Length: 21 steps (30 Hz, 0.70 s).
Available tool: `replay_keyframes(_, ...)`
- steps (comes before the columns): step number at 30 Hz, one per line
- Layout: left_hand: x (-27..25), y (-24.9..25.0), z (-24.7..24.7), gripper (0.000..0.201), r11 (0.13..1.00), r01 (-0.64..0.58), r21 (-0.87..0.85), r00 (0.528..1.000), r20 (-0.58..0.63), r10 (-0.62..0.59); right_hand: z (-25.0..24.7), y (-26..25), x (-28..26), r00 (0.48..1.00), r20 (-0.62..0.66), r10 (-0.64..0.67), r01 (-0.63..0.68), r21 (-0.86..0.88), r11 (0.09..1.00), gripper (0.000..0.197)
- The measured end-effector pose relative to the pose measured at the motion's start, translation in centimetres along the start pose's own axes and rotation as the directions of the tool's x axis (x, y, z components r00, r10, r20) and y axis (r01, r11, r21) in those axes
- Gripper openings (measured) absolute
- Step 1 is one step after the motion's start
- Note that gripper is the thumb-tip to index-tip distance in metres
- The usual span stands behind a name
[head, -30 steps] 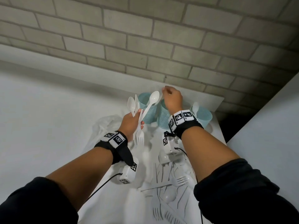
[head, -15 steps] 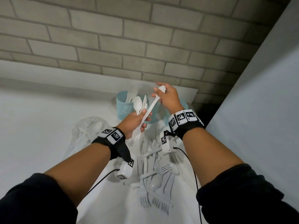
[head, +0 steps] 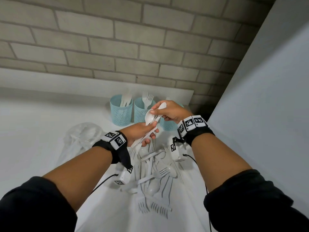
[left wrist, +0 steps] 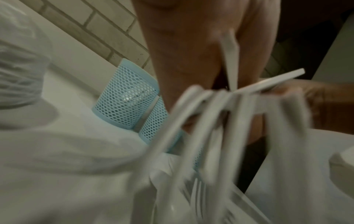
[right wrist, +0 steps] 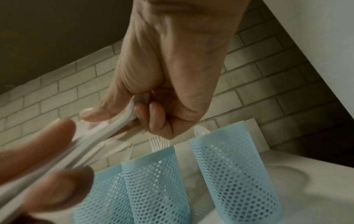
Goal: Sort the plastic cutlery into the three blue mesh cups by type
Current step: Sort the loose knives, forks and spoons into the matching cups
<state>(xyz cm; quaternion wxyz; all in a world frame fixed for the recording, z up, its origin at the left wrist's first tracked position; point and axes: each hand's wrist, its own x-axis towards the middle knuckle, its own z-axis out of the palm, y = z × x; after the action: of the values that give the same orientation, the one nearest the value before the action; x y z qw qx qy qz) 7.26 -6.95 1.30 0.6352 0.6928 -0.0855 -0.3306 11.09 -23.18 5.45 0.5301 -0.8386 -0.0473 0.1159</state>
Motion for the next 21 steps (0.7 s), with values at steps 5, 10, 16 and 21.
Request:
replay_keyframes(5, 0.3, -0.6, 0.2, 0.036, 1.000, 0.006, 0.015, 1.000, -0.015, -0.005, -0.3, 0.8, 0.4, 0.996, -0.084, 0.014, -0.016, -0.026, 1.000, 0.010)
replay_keyframes(10, 1.1, 0.0, 0.1, 0.032, 0.999, -0.048, 0.021, 0.995, -0.082, 0.050, -2.1, 0.1, 1.2, 0.939, -0.344, -0.019, 0.015, -0.013, 1.000, 0.003)
replay_keyframes(16, 2.2, 0.6, -0.6, 0.033, 0.992, -0.123, -0.033, 0.977, -0.180, 0.115, -7.0, -2.3, 2.0, 0.675, -0.732, -0.091, 0.151, 0.017, 0.988, 0.010)
replay_keyframes(21, 2.9, 0.3, -0.9, 0.040, 0.980, -0.099, -0.172, 0.978, -0.201, 0.063, -8.6, -1.7, 1.5, 0.409, -0.874, -0.260, 0.013, -0.280, 0.960, 0.022)
